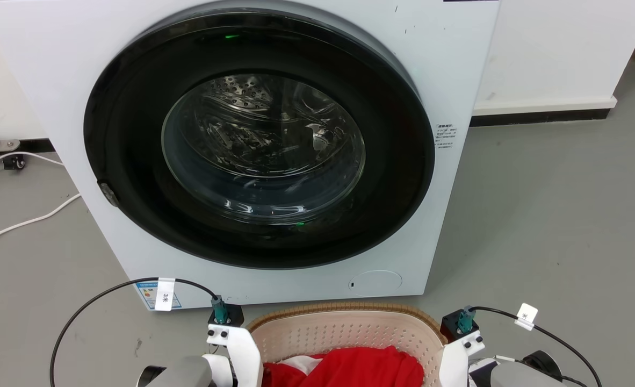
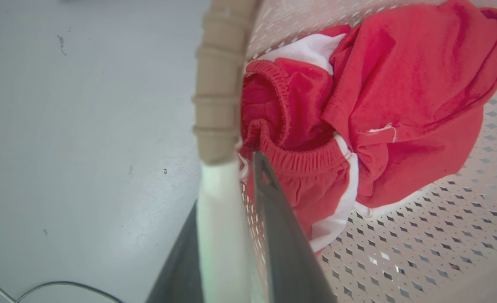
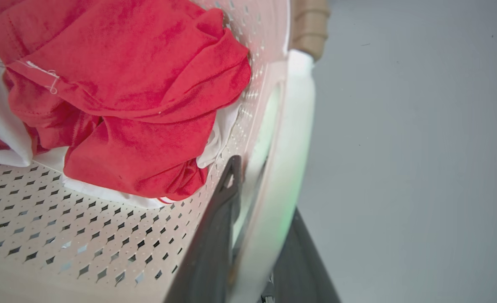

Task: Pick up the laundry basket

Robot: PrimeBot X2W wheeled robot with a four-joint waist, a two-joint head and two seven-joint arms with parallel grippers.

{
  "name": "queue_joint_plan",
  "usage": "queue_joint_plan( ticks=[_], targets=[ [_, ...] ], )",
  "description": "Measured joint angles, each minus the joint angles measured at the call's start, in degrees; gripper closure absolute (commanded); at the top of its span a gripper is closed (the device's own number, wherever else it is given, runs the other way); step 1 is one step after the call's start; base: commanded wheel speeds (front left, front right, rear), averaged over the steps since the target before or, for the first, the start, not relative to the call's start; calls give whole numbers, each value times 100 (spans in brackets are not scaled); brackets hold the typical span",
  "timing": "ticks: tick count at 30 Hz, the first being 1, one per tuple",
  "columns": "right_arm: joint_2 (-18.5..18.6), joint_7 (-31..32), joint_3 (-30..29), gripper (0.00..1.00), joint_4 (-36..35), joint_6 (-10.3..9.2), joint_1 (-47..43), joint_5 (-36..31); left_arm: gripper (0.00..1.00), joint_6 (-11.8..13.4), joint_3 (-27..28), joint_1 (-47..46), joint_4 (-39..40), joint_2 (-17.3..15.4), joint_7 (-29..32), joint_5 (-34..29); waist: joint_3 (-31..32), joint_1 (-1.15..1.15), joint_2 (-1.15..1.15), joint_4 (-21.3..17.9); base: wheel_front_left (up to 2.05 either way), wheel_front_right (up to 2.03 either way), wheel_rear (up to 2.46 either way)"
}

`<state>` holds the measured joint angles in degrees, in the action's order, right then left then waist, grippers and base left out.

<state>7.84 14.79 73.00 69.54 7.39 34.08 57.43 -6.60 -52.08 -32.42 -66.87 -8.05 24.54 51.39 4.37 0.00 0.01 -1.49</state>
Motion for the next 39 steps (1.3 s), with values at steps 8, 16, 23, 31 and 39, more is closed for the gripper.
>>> queue_joint_plan(
  ticks=[8, 16, 23, 31, 39],
  targets=[
    [5, 57, 9, 100, -10, 0, 26, -40, 100, 0, -202, -62, -52, -2, 22, 235, 51, 0, 0, -3, 0, 0, 0],
    [18, 100, 12, 100, -22, 0, 80, -49, 100, 0, -386, -162, -89, -4, 55, 414, 79, 0, 0, 4, 0, 0, 0],
    [29, 177, 14, 100, -66, 0, 85, -63, 100, 0, -559, -192, -88, -32, 105, 577, 100, 0, 0, 12, 0, 0, 0],
    [55, 268, 18, 100, -119, 0, 85, -80, 100, 0, -722, -207, -87, -49, 178, 750, 117, 0, 0, 6, 0, 0, 0],
    [77, 391, 16, 100, -186, 0, 83, -105, 100, 0, -887, -228, -104, -57, 272, 909, 123, 0, 0, -10, 0, 0, 0]
  ],
)
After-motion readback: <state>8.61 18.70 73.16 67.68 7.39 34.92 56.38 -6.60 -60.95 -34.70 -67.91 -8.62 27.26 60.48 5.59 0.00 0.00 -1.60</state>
